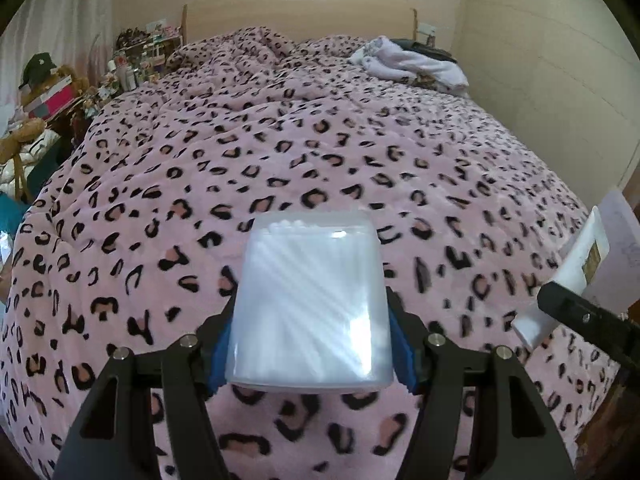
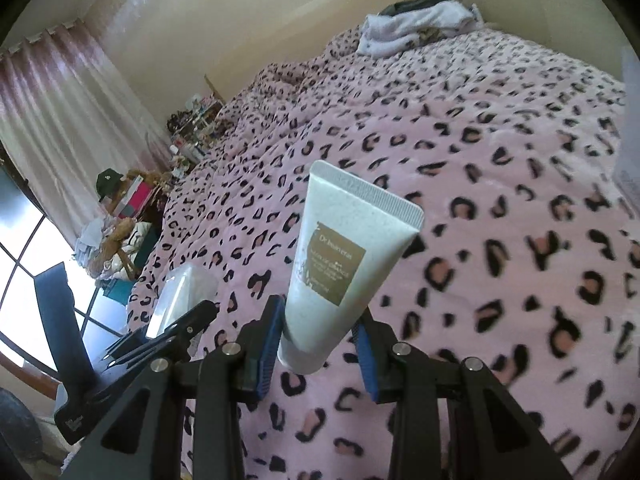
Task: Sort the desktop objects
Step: 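Lift and carry swab box in left tool while right tool carries tube to bag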
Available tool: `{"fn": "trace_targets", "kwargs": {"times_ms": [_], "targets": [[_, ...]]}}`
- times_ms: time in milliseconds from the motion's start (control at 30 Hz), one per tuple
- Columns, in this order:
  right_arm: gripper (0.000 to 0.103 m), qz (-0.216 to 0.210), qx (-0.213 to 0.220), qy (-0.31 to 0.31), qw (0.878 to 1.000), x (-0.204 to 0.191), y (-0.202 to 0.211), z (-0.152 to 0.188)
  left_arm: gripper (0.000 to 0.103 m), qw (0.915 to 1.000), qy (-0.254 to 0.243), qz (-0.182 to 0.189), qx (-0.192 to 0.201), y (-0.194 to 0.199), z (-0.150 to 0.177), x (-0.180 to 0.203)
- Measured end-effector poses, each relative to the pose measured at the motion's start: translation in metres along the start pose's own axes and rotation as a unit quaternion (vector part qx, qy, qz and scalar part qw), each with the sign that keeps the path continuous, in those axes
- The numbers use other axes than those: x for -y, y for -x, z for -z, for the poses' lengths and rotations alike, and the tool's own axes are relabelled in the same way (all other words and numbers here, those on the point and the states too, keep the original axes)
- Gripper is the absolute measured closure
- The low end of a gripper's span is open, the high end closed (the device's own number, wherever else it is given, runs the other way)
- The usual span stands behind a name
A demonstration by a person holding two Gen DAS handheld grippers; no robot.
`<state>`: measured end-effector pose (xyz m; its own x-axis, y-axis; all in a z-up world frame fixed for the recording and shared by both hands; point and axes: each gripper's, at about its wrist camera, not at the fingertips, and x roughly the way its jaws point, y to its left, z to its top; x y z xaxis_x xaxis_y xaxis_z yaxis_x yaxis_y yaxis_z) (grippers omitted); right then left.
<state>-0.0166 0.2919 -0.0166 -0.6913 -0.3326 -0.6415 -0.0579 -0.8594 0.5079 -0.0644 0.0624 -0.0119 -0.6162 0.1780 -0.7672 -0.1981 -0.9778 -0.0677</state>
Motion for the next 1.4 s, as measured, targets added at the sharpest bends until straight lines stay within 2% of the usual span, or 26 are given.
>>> {"fn": "trace_targets", "kwargs": {"times_ms": [433, 900, 1400], "targets": [[0.068, 0.027, 0.039, 0.000, 0.999, 0.028, 0.068, 0.000, 0.039, 0.9983, -0.037, 0.041, 0.021, 0.032, -0.014, 0.084], [0.068, 0.049, 0.073, -0.019, 0.996, 0.067, 0.116, -0.009, 0.039, 0.9950, -0.071, 0.067, 0.021, 0.038, -0.018, 0.154], [0.068, 0.086, 0.097, -0.051, 0.990, 0.120, 0.163, 0.003, 0.039, 0.9873, -0.118, 0.106, 0.009, 0.036, -0.005, 0.228]]}}
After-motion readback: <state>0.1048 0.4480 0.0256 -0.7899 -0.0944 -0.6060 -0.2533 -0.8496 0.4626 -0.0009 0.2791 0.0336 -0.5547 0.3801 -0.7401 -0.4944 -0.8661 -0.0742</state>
